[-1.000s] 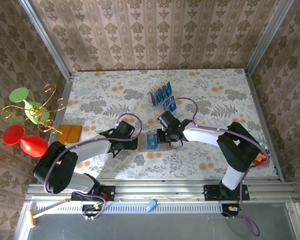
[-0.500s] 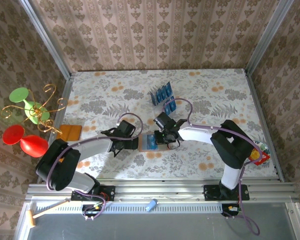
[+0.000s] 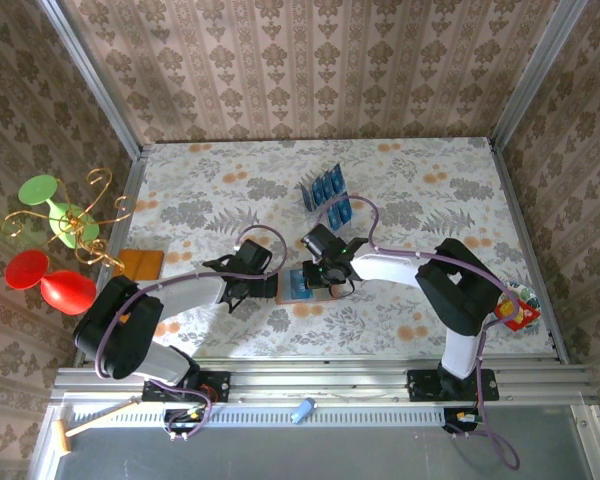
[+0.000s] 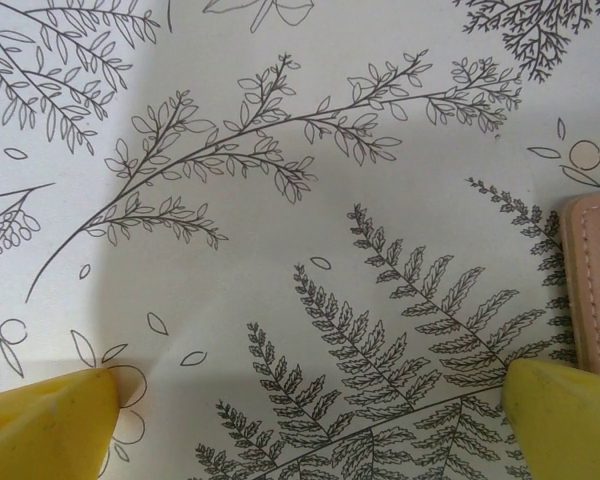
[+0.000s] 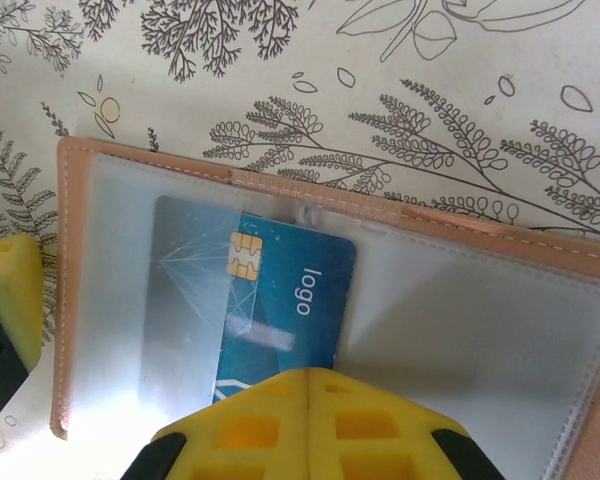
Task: Put the credit cards into the card holder
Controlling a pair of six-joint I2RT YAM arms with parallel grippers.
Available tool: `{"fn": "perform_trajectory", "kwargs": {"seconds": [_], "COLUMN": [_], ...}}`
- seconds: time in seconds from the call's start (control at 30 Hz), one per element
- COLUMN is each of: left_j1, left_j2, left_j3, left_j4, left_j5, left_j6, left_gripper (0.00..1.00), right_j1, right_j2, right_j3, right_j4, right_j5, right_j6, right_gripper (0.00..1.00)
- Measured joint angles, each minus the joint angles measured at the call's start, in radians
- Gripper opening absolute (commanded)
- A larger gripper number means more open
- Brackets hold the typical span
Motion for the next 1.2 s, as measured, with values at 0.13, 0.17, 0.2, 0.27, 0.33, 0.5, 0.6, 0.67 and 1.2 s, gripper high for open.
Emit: {"fn": "perform_trajectory", "kwargs": {"seconds": [0.13,0.17,0.2,0.27,0.33,0.5,0.6,0.67,1.2], "left_j1": [-0.001,-0.001,-0.001,-0.001,-0.001,-0.001,-0.002,-0.004,0.008], "left_j2": [0.002,0.002,0.002,0.002,0.002,0.003,0.003,0.001,-0.003], "left_j3": [0.0,0.0,0.0,0.0,0.0,0.0,0.0,0.0,0.0], "left_j4": [0.003,0.003,0.003,0.003,0.003,0.003,0.003,0.003,-0.002], "left_j5": [0.0,0.0,0.0,0.0,0.0,0.0,-0.003,-0.005,-0.012], "left_j6": [0.0,0.0,0.0,0.0,0.0,0.0,0.0,0.0,0.0], "left_gripper": [1.0,1.0,1.0,1.0,1.0,1.0,1.0,1.0,1.0], "right_j1": [0.006,0.008,0.01,0.014,0.017,0.026,0.027,0.026,0.0], "right_j2": [0.011,0.014,0.018,0.022,0.024,0.024,0.024,0.022,-0.004], "right_j3": [0.005,0.008,0.012,0.018,0.024,0.035,0.036,0.036,0.032], "right_j4": [0.004,0.006,0.007,0.01,0.013,0.025,0.025,0.025,0.025], "right_j5": [-0.005,-0.006,-0.008,-0.013,-0.02,-0.032,-0.032,-0.03,-0.016], "right_j6": [0.003,0.005,0.007,0.011,0.017,0.026,0.026,0.026,0.026], "right_gripper": [0.08,0.08,0.08,0.08,0.08,0.07,0.08,0.08,0.06]}}
